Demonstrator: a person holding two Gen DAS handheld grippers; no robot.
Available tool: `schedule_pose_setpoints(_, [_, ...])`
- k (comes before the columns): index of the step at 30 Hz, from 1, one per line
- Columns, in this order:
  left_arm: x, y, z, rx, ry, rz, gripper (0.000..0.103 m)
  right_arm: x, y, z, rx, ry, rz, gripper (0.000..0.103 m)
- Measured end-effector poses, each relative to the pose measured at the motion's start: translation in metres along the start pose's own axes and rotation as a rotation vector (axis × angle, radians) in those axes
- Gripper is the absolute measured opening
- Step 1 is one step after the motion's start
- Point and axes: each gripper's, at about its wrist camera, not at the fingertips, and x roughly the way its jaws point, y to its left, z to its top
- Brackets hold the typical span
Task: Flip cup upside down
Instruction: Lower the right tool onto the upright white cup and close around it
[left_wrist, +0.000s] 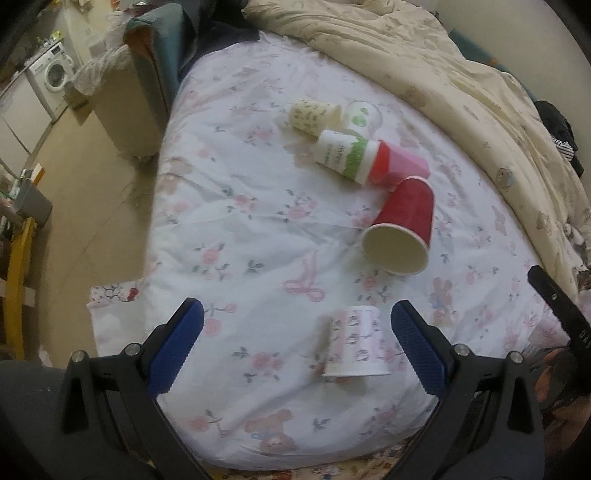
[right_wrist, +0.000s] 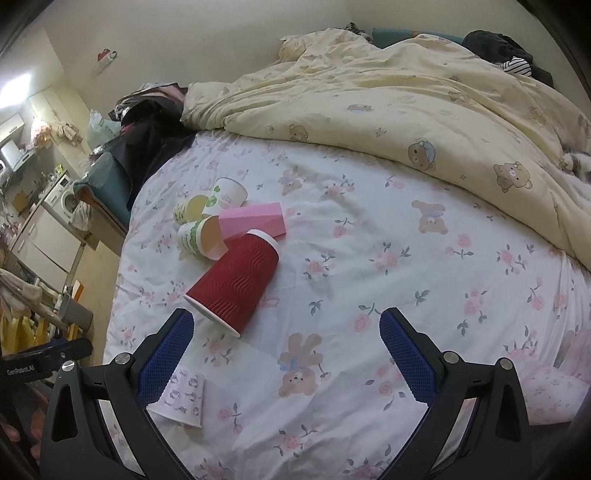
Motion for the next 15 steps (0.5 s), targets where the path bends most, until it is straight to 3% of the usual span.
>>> schedule_pose_setpoints(5, [0.004,0.009,-0.006,0.025,-0.015,0.014,0.1,0.004,0.003,-0.003,-0.015,0.015,-0.01,0.103])
schedule_pose_setpoints(12, [-0.005,0.014,-0.006,0.019,-0.101,0.004,0.1,0.011,0.008,-0.005,-0.039,0.043,-0.011,0.103])
schedule_pose_setpoints(15, [-0.002,0.016,-0.006,-0.002,-0.084,-0.016,0.101,0.014,0.011,-0.005,-0.05,0.064,0.006,0.103])
